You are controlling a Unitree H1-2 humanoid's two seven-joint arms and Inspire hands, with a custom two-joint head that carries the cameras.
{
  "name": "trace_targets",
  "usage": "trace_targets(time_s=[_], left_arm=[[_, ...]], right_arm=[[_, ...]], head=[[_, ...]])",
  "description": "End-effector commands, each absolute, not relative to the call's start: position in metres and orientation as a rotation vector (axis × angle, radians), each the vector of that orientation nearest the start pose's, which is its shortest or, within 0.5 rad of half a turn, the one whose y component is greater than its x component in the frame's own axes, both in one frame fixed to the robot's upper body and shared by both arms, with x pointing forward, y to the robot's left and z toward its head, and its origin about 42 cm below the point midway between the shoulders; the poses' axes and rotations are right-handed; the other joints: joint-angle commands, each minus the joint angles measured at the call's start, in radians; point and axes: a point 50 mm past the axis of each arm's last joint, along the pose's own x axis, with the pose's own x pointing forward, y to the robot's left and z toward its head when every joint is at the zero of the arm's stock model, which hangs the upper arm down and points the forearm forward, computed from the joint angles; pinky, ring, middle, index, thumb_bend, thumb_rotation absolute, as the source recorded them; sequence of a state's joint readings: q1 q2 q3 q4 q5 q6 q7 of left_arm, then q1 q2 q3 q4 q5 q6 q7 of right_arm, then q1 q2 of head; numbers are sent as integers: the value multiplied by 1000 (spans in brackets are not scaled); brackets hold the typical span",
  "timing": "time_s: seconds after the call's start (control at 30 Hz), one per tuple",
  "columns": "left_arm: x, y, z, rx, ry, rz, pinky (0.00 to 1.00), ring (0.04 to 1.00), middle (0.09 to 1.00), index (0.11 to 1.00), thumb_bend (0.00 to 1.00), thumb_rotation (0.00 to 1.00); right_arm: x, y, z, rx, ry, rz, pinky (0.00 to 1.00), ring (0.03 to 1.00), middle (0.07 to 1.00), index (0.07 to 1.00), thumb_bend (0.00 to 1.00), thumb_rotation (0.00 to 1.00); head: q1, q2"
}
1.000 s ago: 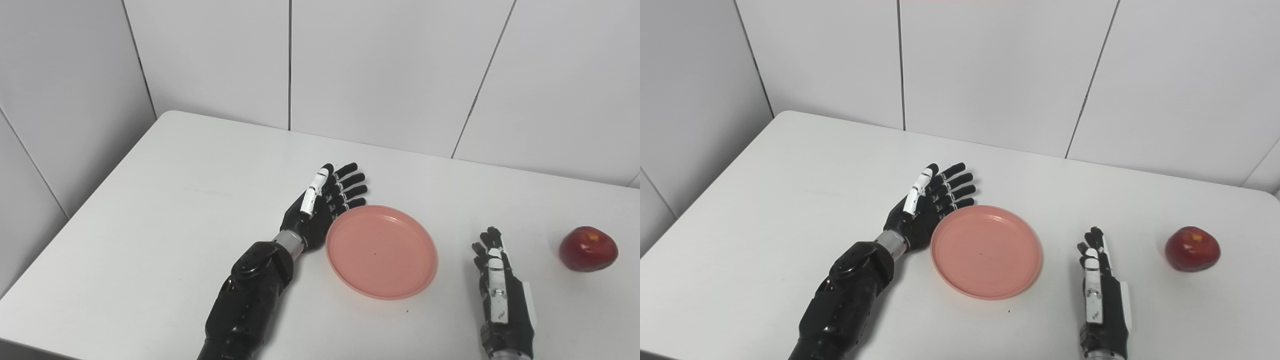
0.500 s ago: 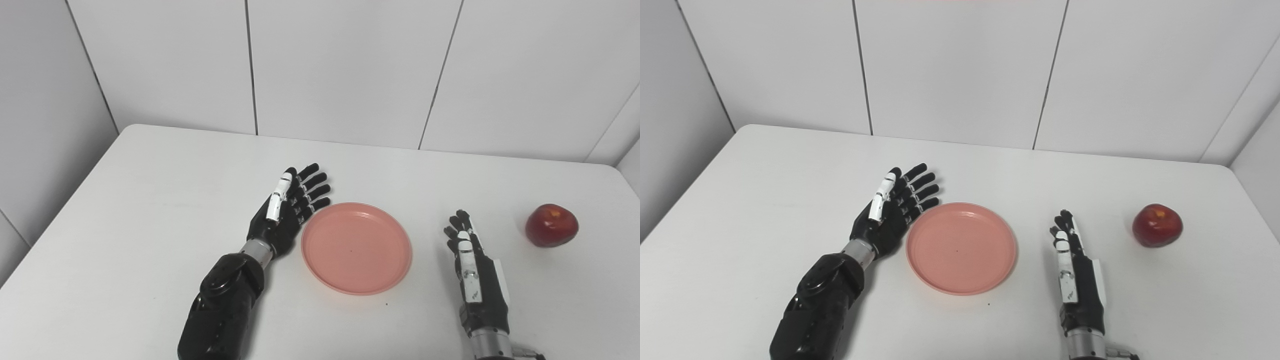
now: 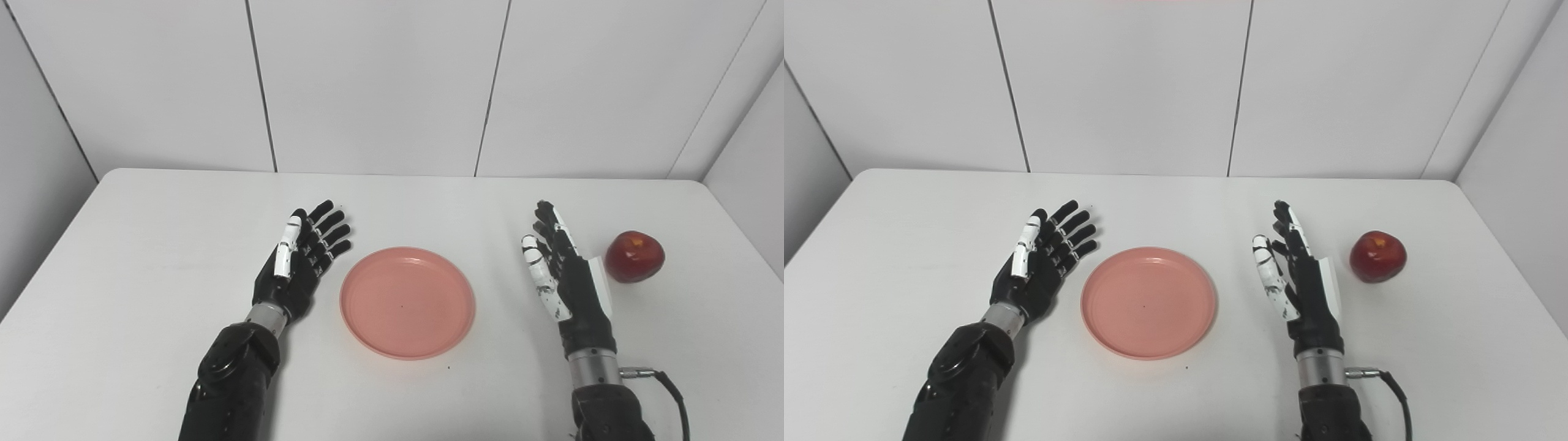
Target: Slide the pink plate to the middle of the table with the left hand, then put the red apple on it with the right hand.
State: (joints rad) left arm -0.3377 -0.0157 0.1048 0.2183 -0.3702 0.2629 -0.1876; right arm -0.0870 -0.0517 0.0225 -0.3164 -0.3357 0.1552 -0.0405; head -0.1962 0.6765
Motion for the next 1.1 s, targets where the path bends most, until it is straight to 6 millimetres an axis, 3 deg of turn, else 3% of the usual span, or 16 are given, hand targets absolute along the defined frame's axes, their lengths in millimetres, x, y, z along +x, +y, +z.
trace_targets(time_s=[0.0,0.1,0.23,0.57,1.07], left_arm=[[384,192,126,-412,129,-238,852,864,874,857,349,1000],[383,195,127,-409,120,-240,855,866,878,862,352,1000],[383,199,126,-405,107,-242,859,872,882,864,361,1000],[384,210,120,-423,119,-249,862,873,885,866,360,1000],[385,222,114,-438,124,-257,872,880,888,873,352,1000]], right_arm=[[301,-217,226,-441,-356,-101,814,885,904,908,421,763],[302,-220,237,-491,-376,-100,818,886,901,909,439,735],[303,-225,252,-551,-390,-130,788,865,892,909,542,686],[310,-244,284,-718,-415,-230,775,862,892,928,796,414],[304,-303,304,-890,-319,-373,801,897,923,927,975,417]], head=[[-6,0],[-31,-1],[-64,-3],[-126,-3],[-184,-6]])
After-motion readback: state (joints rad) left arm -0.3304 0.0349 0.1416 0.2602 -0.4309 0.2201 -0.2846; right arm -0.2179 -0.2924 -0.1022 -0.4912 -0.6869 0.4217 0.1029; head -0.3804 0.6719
